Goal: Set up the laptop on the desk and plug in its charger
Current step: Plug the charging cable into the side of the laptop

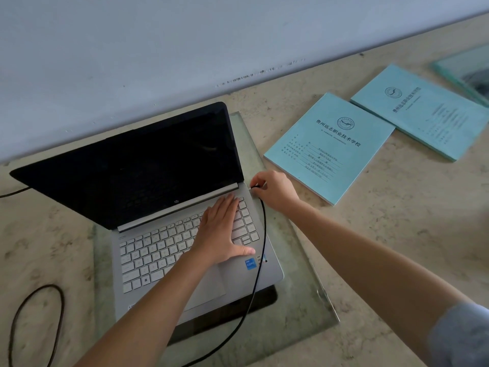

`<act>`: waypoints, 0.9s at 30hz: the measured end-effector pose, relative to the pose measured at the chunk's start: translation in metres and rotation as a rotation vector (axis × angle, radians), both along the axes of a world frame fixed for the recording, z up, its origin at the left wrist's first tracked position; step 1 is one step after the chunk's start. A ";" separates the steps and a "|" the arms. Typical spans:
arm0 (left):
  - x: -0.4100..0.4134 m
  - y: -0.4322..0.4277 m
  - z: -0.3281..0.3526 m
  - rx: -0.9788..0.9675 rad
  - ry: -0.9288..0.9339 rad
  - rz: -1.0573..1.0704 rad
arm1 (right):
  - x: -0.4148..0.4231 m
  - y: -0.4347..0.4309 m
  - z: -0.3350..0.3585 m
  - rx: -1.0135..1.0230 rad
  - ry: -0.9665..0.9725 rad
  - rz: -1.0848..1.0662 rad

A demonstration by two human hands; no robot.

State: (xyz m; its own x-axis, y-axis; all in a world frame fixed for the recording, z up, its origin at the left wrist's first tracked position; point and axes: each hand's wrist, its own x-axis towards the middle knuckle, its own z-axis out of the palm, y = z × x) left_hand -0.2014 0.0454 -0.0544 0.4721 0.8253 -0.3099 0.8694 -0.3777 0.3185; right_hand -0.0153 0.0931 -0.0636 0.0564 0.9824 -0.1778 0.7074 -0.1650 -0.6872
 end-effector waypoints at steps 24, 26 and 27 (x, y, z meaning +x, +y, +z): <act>0.003 0.003 -0.001 0.008 0.021 0.006 | -0.020 -0.018 0.008 0.017 0.083 -0.232; 0.003 0.003 -0.002 0.018 0.019 0.001 | -0.020 -0.017 0.009 0.002 0.066 -0.225; 0.003 0.003 -0.003 0.025 0.021 -0.002 | -0.020 -0.018 0.010 -0.005 0.061 -0.219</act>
State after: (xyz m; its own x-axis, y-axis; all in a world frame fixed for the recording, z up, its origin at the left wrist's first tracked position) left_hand -0.1985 0.0485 -0.0569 0.4672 0.8321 -0.2989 0.8751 -0.3871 0.2904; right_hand -0.0349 0.0755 -0.0540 0.2573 0.9471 -0.1920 0.6117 -0.3134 -0.7263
